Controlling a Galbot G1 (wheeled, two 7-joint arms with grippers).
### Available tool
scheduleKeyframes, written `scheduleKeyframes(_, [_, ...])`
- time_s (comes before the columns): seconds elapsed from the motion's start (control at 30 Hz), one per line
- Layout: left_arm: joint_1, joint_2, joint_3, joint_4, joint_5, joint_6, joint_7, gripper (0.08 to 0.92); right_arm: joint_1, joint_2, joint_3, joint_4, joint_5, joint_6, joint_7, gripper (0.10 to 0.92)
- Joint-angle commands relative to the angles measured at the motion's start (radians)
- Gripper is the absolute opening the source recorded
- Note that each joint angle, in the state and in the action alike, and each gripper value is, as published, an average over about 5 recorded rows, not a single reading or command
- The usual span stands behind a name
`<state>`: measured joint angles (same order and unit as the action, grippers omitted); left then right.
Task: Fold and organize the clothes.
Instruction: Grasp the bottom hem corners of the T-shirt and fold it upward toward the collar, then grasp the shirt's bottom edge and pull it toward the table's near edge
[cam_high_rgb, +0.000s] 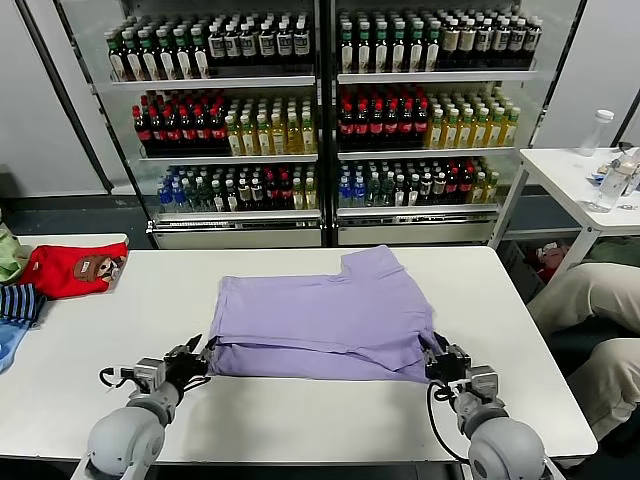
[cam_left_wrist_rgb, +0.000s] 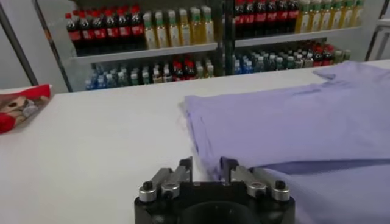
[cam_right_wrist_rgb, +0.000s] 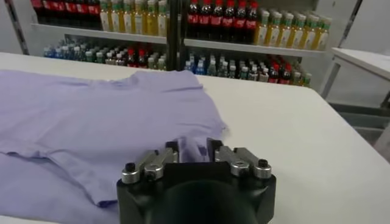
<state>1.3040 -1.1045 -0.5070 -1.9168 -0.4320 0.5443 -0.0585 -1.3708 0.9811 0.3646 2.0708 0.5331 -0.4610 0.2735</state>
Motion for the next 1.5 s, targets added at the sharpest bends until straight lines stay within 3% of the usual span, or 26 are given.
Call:
scheduleKeyframes(0.03, [0.094, -0.006, -0.009, -0.103, -0.105, 0.038, -0.042, 0.616, -0.137, -0.008, 0.081, 0.071, 0.031, -0.03, 0.015, 0.634])
scheduleKeyframes(0.2, [0.082, -0.018, -0.005, -0.063, -0.106, 0.038, -0.059, 0.759, -0.128, 0.018, 0.061, 0.04, 0.051, -0.067, 0.032, 0.774])
scheduleKeyframes(0.3, [0.086, -0.015, -0.005, -0.061, -0.106, 0.039, -0.067, 0.807, -0.111, 0.029, 0.043, 0.031, 0.052, -0.066, 0.036, 0.814])
scheduleKeyframes(0.37, [0.093, -0.013, -0.006, -0.066, -0.107, 0.039, -0.069, 0.801, -0.096, 0.033, 0.031, 0.024, 0.053, -0.066, 0.036, 0.795])
scheduleKeyframes(0.97, [0.145, -0.025, -0.01, -0.11, -0.134, 0.037, -0.063, 0.305, -0.092, 0.037, 0.013, 0.034, 0.066, -0.065, 0.028, 0.308])
scheduleKeyframes(1.17, [0.232, -0.017, -0.049, -0.236, -0.19, 0.035, -0.067, 0.137, -0.184, 0.01, 0.083, 0.136, 0.086, -0.067, 0.026, 0.146])
scheduleKeyframes(1.33, [0.367, 0.015, -0.109, -0.341, -0.215, 0.037, -0.062, 0.09, -0.359, -0.017, 0.184, 0.278, 0.096, -0.067, 0.019, 0.12])
scheduleKeyframes(1.5, [0.467, 0.041, -0.182, -0.327, -0.204, 0.037, -0.046, 0.09, -0.495, -0.011, 0.218, 0.355, 0.073, -0.059, 0.014, 0.12])
